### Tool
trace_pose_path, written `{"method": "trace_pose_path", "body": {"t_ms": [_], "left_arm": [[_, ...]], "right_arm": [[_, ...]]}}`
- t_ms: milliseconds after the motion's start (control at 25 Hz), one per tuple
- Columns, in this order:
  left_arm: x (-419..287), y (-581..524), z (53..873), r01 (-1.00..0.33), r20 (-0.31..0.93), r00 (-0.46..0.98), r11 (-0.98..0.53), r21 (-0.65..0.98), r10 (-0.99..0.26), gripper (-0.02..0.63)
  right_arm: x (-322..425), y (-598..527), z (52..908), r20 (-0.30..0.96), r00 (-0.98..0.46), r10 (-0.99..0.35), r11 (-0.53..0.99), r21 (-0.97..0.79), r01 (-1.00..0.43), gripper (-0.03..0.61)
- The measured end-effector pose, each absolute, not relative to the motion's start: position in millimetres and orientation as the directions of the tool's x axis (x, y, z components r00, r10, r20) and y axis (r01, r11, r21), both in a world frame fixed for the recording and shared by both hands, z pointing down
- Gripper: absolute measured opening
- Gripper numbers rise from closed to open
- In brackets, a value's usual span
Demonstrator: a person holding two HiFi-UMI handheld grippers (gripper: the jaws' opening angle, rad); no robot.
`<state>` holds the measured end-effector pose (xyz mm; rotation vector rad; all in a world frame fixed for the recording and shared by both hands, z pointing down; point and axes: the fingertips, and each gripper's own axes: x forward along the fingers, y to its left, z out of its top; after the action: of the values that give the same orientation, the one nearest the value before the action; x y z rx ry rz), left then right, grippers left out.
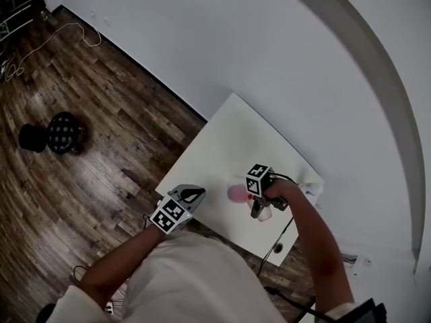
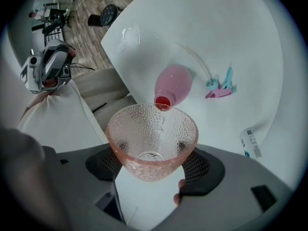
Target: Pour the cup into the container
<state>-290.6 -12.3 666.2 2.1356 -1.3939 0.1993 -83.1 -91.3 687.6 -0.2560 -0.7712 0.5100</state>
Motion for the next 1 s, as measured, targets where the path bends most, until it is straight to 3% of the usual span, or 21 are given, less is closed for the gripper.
{"method": "trace_pose_path", "body": {"t_ms": [440,760,1000], "left_arm": [[-288,-14,657,-0.875,0.441,0.467,-0.332,0.352,-0.766,0.014],[-287,-14,637,-0.867,0.418,0.481,-0.351,0.353,-0.77,0.014],[-274,-37,626,-0.872,0.406,0.471,-0.343,0.35,-0.783,0.014]], "right_arm": [[-92,-104,679,0.683,0.521,0.511,0.859,-0.393,-0.328,0.367],[-113,-90,663,0.902,0.18,0.392,0.899,-0.334,-0.282,0.367],[-115,-104,642,0.97,-0.113,0.215,0.94,-0.237,-0.243,0.367]]}}
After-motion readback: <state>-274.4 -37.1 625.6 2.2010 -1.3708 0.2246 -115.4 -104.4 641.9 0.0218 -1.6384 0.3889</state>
